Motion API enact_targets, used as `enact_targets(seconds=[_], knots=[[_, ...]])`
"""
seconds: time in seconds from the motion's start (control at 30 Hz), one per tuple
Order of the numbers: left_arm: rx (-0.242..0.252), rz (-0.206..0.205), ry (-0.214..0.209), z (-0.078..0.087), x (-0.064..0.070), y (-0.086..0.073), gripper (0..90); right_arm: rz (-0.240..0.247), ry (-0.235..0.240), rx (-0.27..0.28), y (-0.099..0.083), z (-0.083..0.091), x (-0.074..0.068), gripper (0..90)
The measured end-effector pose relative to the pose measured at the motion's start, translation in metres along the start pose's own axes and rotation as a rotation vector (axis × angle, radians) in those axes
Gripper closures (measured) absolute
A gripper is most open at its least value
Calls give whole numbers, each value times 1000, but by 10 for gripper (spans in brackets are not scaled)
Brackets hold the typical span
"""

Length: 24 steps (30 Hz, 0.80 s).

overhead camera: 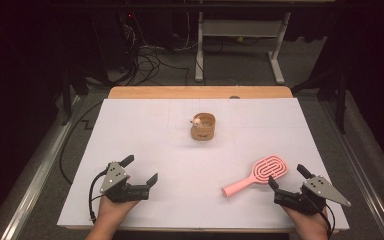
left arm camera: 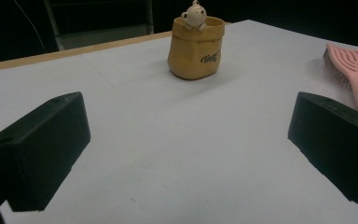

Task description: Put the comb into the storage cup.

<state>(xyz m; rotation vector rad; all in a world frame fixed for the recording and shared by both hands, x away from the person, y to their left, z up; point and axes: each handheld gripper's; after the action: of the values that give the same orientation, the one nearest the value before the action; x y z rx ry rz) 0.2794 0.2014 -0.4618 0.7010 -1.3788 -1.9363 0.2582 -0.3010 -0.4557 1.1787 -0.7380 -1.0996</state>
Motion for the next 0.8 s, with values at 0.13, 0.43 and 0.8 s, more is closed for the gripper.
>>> enact_targets(seconds=[0.13, 0.43, 0.8], knots=[[-1, 2, 0, 0, 0, 0, 0, -5, 0, 0, 0, 0, 1, 4], [4, 10, 0, 2, -1, -1, 0, -5, 4, 3, 2, 1, 0, 27], [8, 20, 5, 3, -3, -1, 0, -17, 22, -11, 4, 4, 0, 281]])
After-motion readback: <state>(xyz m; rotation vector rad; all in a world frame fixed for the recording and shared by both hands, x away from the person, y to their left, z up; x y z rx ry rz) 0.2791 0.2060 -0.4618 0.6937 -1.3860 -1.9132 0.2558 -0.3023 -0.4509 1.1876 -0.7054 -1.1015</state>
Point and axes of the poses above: each handheld gripper's, and its own axes: z roughly backward along the jaws, y roughly out of its top, x roughly to its right, and after that the axes turned 6 degrees about -z, right-handed
